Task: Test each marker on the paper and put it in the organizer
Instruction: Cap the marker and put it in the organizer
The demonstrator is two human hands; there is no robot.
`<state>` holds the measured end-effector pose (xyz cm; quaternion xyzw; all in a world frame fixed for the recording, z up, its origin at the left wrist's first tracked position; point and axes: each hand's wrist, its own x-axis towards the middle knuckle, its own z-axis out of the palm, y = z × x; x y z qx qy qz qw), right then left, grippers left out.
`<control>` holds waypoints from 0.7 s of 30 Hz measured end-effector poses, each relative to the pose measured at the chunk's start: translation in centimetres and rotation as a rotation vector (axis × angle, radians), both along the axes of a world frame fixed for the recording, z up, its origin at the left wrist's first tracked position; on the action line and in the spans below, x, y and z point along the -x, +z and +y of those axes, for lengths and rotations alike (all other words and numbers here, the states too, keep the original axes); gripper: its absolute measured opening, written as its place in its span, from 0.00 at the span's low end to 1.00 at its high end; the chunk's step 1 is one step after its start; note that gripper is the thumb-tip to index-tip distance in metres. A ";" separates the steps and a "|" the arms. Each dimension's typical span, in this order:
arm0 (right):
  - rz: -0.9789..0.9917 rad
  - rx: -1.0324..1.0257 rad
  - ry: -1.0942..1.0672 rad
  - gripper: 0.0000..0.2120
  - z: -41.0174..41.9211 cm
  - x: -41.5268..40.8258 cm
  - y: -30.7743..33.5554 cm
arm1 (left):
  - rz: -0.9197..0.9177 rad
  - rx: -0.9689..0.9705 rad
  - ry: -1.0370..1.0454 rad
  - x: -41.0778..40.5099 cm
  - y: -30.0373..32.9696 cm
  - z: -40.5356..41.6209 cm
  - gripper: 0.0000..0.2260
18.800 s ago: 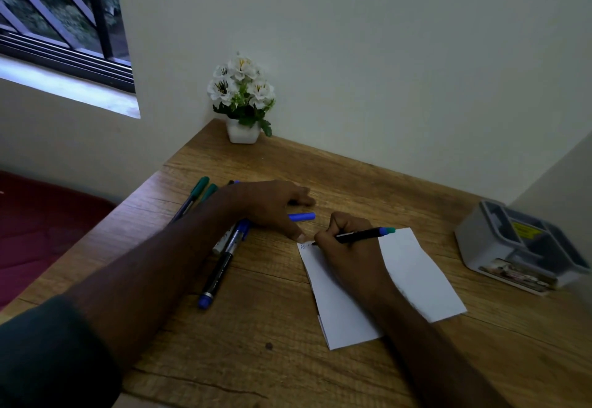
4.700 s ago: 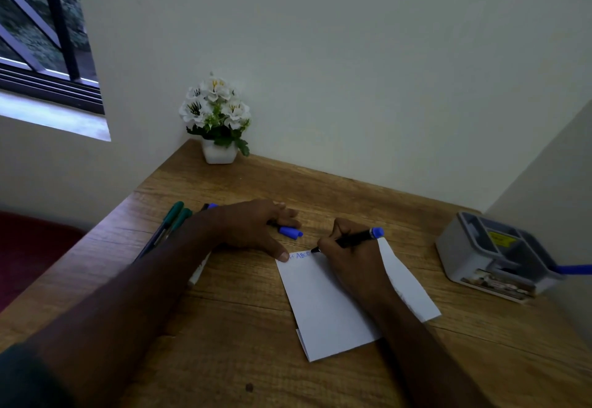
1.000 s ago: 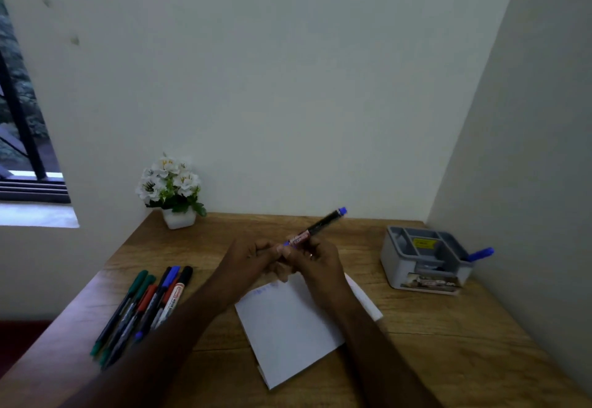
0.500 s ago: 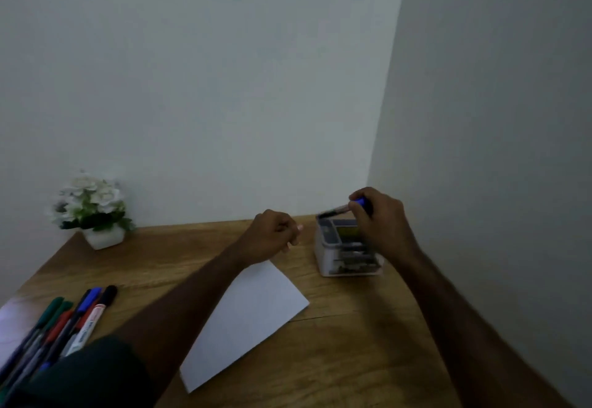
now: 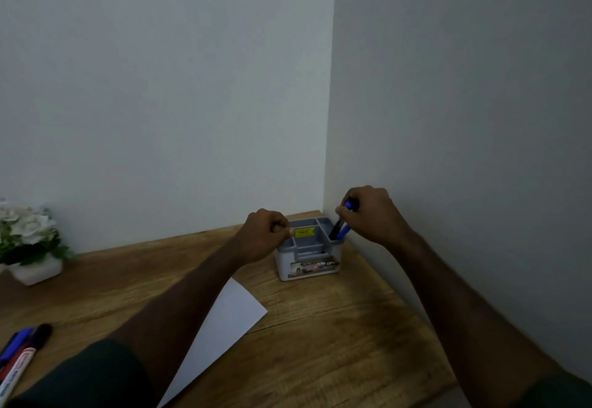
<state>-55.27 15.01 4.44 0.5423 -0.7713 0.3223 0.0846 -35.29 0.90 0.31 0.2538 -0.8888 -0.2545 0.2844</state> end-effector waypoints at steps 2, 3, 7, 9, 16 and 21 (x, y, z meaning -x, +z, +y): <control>0.014 -0.087 0.025 0.10 -0.4 -0.4 -0.9 | -0.015 0.005 0.002 -0.3 0.0 -0.2 0.07; 0.014 -0.126 0.032 0.10 -0.6 -0.6 -1.2 | -0.020 0.006 0.008 -0.5 0.0 -0.2 0.07; 0.010 -0.157 0.040 0.14 -0.9 -1.2 -1.9 | -0.014 0.015 0.017 -2.0 0.4 0.0 0.07; 0.040 -0.050 0.030 0.15 -1.1 -2.1 -1.8 | -0.007 0.005 0.025 -3.2 0.7 0.1 0.07; 0.055 0.158 0.203 0.05 -3.8 -12.2 -1.7 | -0.027 -0.025 0.106 -10.4 0.9 0.6 0.07; 0.034 0.089 0.476 0.05 -6.1 -22.4 -3.8 | -0.050 0.022 0.262 -19.8 0.2 0.1 0.14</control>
